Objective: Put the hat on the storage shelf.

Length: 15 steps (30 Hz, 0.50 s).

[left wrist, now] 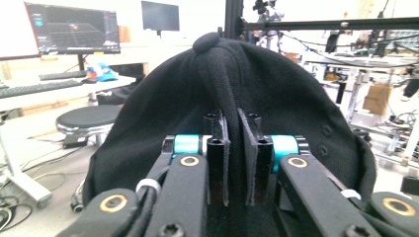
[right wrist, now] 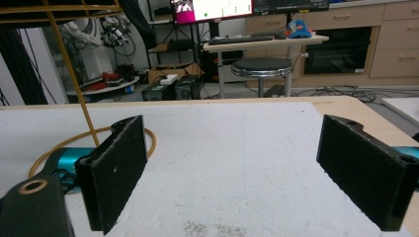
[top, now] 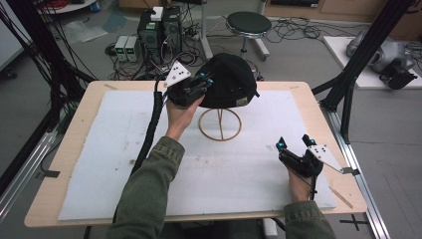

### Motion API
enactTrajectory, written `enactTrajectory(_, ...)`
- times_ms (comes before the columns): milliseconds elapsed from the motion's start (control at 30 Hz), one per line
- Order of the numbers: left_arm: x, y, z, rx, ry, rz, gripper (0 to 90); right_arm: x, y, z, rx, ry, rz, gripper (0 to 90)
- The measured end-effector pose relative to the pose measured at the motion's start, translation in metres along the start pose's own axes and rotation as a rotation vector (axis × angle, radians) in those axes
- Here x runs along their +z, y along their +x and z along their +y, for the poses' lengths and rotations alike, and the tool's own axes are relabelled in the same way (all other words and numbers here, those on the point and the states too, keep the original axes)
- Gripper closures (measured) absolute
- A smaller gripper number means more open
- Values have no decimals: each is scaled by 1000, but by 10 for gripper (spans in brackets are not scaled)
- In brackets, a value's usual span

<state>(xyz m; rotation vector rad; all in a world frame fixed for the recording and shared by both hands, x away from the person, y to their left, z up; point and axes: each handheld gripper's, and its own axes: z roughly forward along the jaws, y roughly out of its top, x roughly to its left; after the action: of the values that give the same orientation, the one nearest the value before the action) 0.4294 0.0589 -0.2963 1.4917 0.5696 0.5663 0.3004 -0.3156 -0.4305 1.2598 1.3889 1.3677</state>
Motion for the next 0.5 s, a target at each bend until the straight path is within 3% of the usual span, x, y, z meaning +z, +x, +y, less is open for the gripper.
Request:
enactTrajectory(200, 1, 0, -2, -1, 6, -3, 747, 0, 0, 0, 0, -1, -1, 113)
enactTrajectory(467, 1, 2, -4, -24, -4, -24, 578, 0, 0, 0, 10, 1, 0, 112)
enactTrajectory(500, 2, 2, -5, -31, -6, -20, 516, -1, 0, 0, 11, 1, 1, 112)
